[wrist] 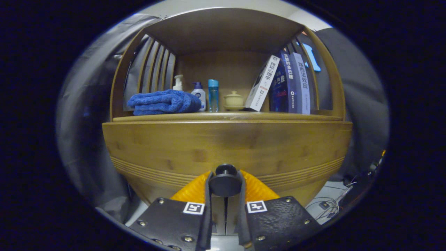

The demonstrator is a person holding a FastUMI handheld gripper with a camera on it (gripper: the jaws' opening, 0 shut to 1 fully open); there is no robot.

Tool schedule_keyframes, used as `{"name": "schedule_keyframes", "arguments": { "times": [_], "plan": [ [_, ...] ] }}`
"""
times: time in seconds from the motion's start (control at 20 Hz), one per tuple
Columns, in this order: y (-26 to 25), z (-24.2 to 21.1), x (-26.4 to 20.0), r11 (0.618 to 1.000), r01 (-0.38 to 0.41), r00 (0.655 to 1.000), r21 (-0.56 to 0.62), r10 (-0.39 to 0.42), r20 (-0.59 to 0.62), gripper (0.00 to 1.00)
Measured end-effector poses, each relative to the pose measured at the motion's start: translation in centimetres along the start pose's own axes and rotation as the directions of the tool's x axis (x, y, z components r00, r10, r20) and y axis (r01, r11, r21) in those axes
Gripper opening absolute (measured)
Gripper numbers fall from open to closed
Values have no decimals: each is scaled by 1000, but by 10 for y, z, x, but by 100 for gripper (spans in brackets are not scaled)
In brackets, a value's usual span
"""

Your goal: Pull open the drawer, take out the items inside it, and place them on the countertop above the cabinet.

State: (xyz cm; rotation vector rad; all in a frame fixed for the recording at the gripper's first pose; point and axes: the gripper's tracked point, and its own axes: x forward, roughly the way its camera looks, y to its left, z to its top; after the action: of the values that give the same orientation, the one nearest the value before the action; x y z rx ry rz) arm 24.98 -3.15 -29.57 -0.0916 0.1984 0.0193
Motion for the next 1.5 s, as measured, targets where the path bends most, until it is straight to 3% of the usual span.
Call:
{"name": "schedule_keyframes", "arguments": {
  "times": [0.75,1.05,1.1,1.2,1.25,1.35,1.5],
  "plan": [
    [3,-33,-138,998,19,999,-62,-21,-26,30],
    [1,-48,-176,998,10,999,-56,-13,-52,30],
    [4,-51,-183,999,-22,998,-46,19,-58,29],
    [8,-47,-207,997,-19,1000,-81,17,-24,10],
    [0,-45,-214,989,-14,1000,-148,13,-7,6],
    [-22,-36,-219,983,58,998,-171,-53,37,6],
    [-21,-28,-221,999,24,1000,-21,-24,1,18]
  ]
}}
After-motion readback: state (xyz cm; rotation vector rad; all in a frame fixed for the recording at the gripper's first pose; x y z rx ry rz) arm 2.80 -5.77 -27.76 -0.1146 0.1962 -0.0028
